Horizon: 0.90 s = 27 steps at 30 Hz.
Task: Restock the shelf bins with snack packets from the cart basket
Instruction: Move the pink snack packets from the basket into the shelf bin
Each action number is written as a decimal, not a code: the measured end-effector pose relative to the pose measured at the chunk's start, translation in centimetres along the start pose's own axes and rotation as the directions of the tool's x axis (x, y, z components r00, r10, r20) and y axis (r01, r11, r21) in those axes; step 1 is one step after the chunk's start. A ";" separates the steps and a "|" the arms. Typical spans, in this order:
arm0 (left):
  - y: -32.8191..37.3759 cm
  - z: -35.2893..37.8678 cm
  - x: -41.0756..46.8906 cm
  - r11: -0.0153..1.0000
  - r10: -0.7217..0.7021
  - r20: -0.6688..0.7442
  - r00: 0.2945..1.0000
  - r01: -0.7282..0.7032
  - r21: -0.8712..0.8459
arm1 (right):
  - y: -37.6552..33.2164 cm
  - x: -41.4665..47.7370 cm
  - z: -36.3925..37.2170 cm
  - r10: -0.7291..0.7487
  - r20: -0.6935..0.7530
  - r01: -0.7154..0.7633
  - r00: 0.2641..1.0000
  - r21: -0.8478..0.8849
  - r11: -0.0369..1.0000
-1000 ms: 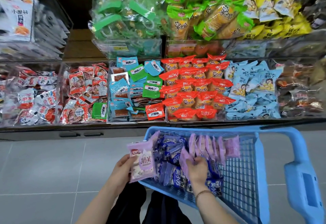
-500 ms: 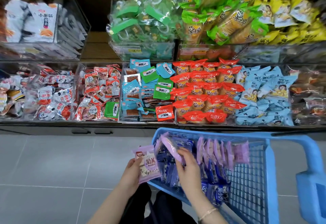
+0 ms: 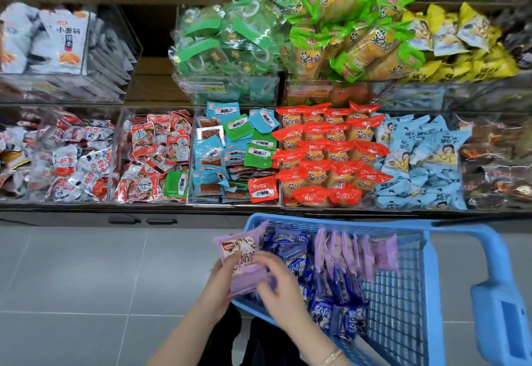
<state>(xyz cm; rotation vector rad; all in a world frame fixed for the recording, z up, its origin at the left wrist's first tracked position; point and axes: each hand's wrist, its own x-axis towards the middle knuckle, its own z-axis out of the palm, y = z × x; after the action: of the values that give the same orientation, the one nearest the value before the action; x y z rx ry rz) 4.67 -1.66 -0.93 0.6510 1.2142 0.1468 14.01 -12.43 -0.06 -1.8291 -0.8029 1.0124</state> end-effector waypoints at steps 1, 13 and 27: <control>0.2 -0.5 0.0 1.000 0.004 -0.036 0.999 -0.004 -0.005 | 0.4 0.9 -0.2 0.098 -0.071 -0.090 0.993 0.116 0.989; 2.1 -8.8 -1.1 0.994 0.053 -0.277 0.959 -0.078 -0.081 | 7.4 15.4 4.6 0.748 0.017 -0.744 0.664 0.115 0.658; 3.3 -5.7 -1.5 0.988 0.058 -0.232 0.971 -0.089 -0.124 | -1.6 4.4 -1.0 0.006 -0.029 -0.012 1.000 -0.218 0.976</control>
<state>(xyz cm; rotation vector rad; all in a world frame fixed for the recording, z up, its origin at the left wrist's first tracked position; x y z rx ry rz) -0.26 2.56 0.95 0.5729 1.3878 0.3704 16.72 -8.51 0.33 -2.0293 -0.9191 0.9316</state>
